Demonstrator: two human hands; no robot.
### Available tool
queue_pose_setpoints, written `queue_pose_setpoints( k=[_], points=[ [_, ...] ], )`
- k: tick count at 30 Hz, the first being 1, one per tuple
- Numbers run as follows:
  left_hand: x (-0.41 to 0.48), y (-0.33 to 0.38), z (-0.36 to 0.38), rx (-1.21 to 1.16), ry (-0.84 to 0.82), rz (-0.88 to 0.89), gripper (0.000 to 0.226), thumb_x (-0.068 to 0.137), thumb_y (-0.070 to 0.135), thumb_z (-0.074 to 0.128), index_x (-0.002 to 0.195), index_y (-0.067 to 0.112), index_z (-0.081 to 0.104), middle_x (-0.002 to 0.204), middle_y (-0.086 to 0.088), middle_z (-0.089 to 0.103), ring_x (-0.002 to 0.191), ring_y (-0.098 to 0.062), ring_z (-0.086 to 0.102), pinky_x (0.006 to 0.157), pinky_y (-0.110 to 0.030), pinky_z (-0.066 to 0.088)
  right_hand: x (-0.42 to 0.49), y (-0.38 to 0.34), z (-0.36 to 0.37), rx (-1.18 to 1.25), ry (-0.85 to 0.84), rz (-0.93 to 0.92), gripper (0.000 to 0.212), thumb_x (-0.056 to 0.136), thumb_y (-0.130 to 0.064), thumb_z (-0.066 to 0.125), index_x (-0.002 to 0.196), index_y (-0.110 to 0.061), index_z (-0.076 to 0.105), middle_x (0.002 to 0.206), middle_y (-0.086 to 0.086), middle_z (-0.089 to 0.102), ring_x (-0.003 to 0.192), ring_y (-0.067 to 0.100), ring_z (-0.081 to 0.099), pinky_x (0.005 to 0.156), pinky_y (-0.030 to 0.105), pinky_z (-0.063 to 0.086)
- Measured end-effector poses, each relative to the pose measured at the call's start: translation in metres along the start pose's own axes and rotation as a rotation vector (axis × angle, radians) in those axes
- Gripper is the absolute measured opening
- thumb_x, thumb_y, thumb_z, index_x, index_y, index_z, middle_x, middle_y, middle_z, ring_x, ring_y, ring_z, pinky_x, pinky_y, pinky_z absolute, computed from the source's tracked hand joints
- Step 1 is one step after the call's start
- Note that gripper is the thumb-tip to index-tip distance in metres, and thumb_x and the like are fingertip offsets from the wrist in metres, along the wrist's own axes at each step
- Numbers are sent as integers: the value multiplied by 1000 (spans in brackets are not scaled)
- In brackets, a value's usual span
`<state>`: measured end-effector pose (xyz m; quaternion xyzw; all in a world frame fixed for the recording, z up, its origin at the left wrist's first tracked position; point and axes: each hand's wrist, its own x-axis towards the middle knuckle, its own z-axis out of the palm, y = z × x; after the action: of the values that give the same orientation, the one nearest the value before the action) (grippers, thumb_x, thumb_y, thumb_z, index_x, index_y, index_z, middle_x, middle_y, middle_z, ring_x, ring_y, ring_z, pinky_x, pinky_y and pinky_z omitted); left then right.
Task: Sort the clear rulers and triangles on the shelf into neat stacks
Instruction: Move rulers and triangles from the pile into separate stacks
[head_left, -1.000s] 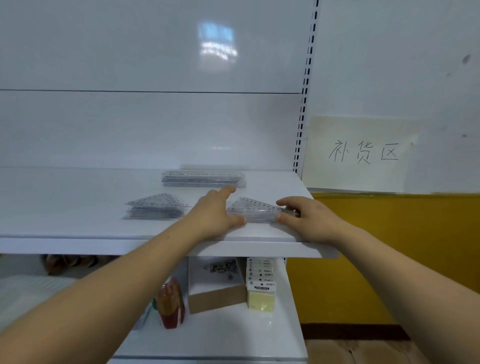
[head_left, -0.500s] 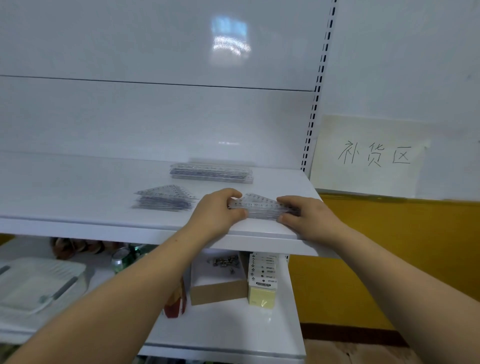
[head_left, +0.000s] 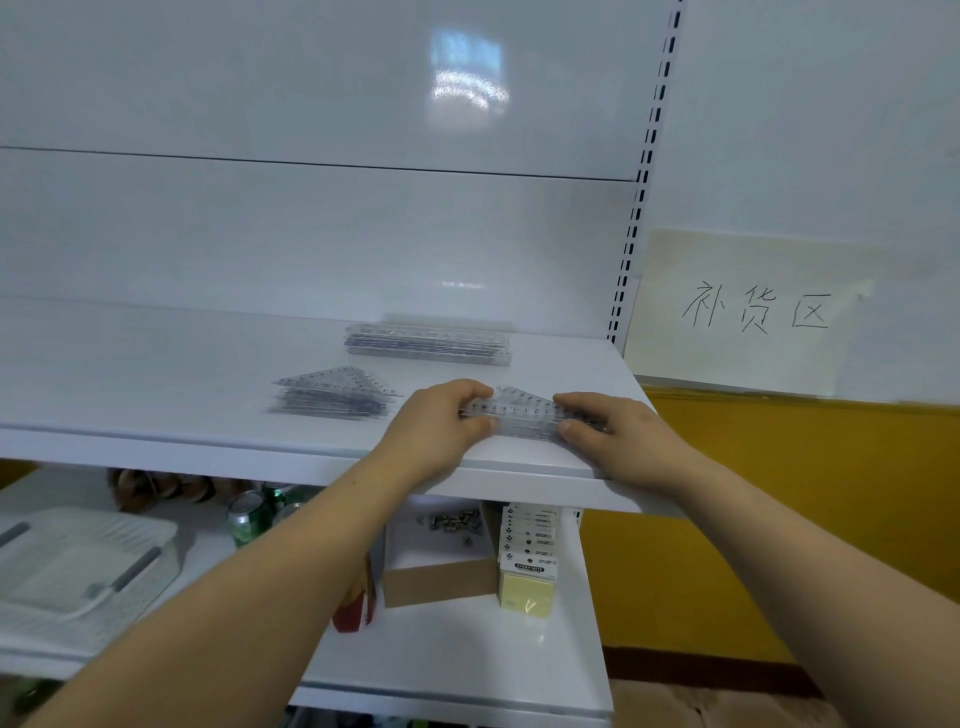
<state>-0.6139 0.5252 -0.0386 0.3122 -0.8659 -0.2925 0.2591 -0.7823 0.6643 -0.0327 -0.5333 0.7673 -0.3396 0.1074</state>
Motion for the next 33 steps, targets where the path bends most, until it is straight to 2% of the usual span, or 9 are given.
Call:
queue_pose_setpoints(
  k=[2,5,7,12,16,19,23,30,33],
  points=[
    [0,0,0,-10,5,0,45,86,32,66,129,25,55,133,2,55,113,-12,53,87,-20,35,0,0,-1,-29,12,-9,46,93,-39,55,137,-29,48,132,-6,54,104,5,49,86,21,39],
    [-1,-1,-1,-17,11,-9,50,83,31,69,130,24,54,133,0,55,116,-13,53,87,-20,35,-1,1,0,71,-2,30,50,88,-37,63,136,-33,47,123,-7,56,92,13,60,69,18,49],
    [0,-2,-1,15,24,-11,47,84,31,68,128,24,55,130,-2,57,113,-14,54,85,-20,35,-2,2,2,71,18,34,48,87,-33,66,132,-33,51,120,-7,56,93,11,58,65,16,45],
    [0,-2,3,46,57,0,43,86,33,64,128,26,54,126,0,59,99,-13,54,80,-23,37,1,2,1,50,40,26,43,87,-32,65,129,-31,55,122,-8,58,106,9,52,88,24,41],
    [1,-4,4,37,19,11,45,88,34,63,131,28,52,136,0,53,118,-17,52,91,-25,38,0,0,0,-20,-23,5,44,92,-32,59,135,-31,49,128,-7,54,108,8,48,91,23,36],
    [2,-4,4,43,17,9,48,87,36,62,133,29,49,138,3,52,122,-16,50,94,-26,38,0,-2,-1,29,-66,33,47,92,-36,57,138,-33,45,127,-8,53,100,9,53,83,22,45],
    [6,-4,5,29,-63,-17,60,86,49,59,140,35,38,144,7,44,129,-16,43,104,-32,36,8,-5,-10,11,-120,40,51,93,-44,52,140,-27,43,136,-7,51,114,6,46,97,22,34],
    [13,-6,8,-113,-73,-62,54,87,42,61,136,30,45,136,6,52,117,-14,53,103,-39,42,34,-26,-8,13,-203,50,39,98,-39,45,133,-24,53,133,-3,53,109,11,48,98,29,38],
    [13,-10,7,-125,-81,-69,57,84,44,63,136,32,44,135,6,52,117,-15,53,103,-39,42,39,-24,-3,39,-206,57,35,98,-33,46,131,-26,55,135,-6,52,114,10,47,107,30,34]
  ],
)
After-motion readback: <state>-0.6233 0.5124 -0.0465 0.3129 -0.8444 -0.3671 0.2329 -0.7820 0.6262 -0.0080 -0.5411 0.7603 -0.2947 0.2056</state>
